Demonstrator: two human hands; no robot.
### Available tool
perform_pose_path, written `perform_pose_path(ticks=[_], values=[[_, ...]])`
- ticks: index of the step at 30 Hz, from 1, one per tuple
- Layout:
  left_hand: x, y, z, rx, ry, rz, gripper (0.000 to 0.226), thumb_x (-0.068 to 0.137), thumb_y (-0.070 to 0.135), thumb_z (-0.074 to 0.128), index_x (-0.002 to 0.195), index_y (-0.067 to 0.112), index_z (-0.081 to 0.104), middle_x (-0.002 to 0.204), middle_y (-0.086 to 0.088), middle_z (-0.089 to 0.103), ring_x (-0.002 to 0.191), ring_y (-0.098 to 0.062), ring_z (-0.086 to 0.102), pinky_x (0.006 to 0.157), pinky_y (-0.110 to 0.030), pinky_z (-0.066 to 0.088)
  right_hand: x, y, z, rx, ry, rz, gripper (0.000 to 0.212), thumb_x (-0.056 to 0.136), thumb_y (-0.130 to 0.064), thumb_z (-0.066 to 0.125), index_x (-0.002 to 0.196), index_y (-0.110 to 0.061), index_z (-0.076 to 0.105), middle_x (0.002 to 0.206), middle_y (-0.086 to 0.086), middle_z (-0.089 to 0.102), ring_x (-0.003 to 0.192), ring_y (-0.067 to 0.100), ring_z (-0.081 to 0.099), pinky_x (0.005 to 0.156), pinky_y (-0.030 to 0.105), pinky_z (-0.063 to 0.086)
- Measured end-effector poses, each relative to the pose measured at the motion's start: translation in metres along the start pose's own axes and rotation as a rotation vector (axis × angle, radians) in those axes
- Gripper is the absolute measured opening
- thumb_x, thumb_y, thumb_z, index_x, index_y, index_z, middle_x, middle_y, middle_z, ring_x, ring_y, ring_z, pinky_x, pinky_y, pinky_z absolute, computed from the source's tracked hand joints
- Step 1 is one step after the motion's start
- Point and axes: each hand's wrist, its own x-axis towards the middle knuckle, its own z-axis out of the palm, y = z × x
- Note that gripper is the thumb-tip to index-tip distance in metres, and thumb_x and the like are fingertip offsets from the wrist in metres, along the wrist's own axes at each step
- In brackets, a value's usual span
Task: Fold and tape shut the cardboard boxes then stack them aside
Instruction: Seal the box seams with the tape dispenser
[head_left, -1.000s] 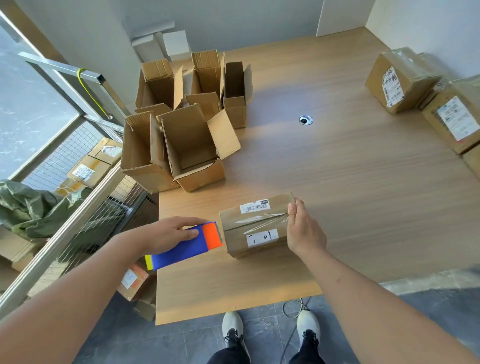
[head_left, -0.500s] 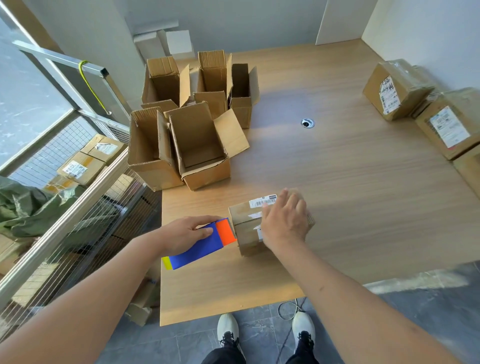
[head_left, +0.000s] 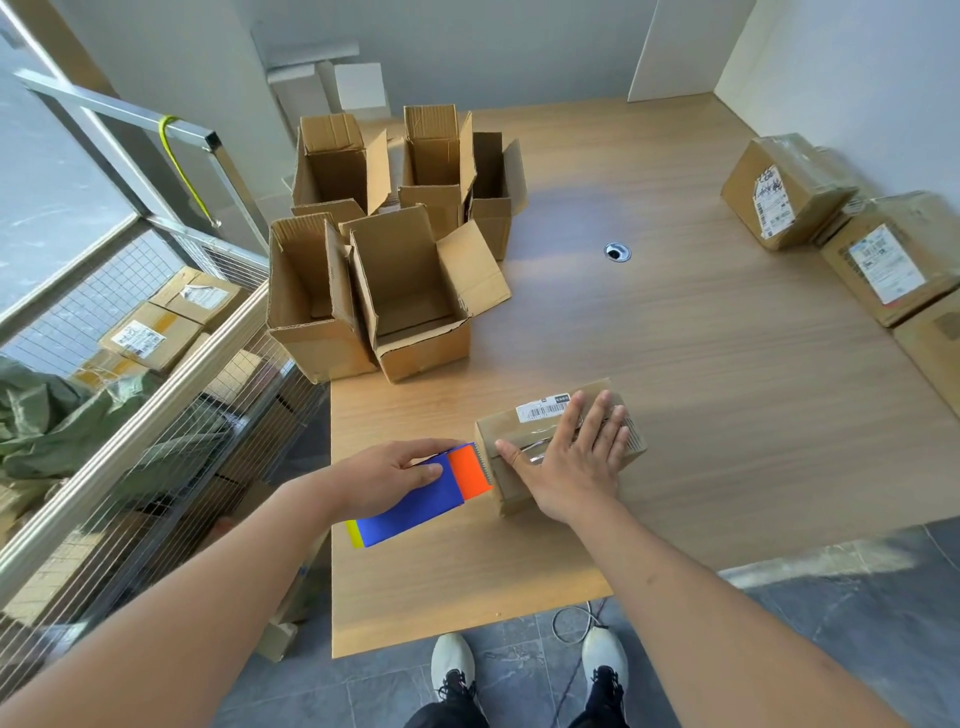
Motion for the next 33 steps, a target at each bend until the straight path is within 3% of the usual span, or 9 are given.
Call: perform_pose_path(ticks=[9, 15, 21, 33], values=[[-0.001, -0.003, 0.000, 0.029, -0.002, 0.067, 0.039, 0.107, 0.050, 0.040, 0.130, 0.080, 0.031, 0.141, 0.011, 0.052, 0.123, -0.020, 0.050, 0.109, -0.048, 0.038, -0.001, -0.002, -0.002, -0.031, -0.026, 0.002, 0.130, 0.071, -0.102, 0.012, 0.152, -0.012, -0.036, 0.155, 0.020, -0.045, 0.145, 0.039, -0.041, 0.122, 0.053, -0.020], [-0.005, -0.008, 0.000, 0.136, 0.032, 0.179, 0.047, 0.107, 0.054, 0.036, 0.137, 0.083, 0.015, 0.124, 0.003, 0.054, 0.113, -0.021, 0.050, 0.104, -0.046, 0.039, -0.001, -0.002, -0.002, -0.029, -0.033, -0.001, 0.131, 0.069, -0.102, 0.010, 0.153, -0.011, -0.035, 0.157, 0.021, -0.043, 0.146, 0.039, -0.039, 0.122, 0.054, -0.019], [-0.005, -0.009, -0.002, 0.185, 0.046, 0.224, 0.046, 0.106, 0.056, 0.033, 0.138, 0.082, 0.013, 0.117, 0.003, 0.056, 0.107, -0.019, 0.051, 0.101, -0.047, 0.041, -0.002, -0.003, -0.003, -0.027, -0.033, -0.001, 0.131, 0.070, -0.102, 0.011, 0.153, -0.011, -0.035, 0.157, 0.021, -0.043, 0.146, 0.040, -0.039, 0.122, 0.054, -0.018], [-0.009, -0.010, -0.005, 0.222, 0.031, 0.251, 0.046, 0.107, 0.053, 0.031, 0.139, 0.081, 0.015, 0.111, 0.007, 0.055, 0.099, -0.011, 0.050, 0.087, -0.033, 0.039, -0.002, -0.001, -0.002, -0.023, -0.027, -0.010, 0.129, 0.073, -0.101, 0.011, 0.153, -0.011, -0.034, 0.157, 0.022, -0.042, 0.146, 0.040, -0.038, 0.122, 0.054, -0.018]])
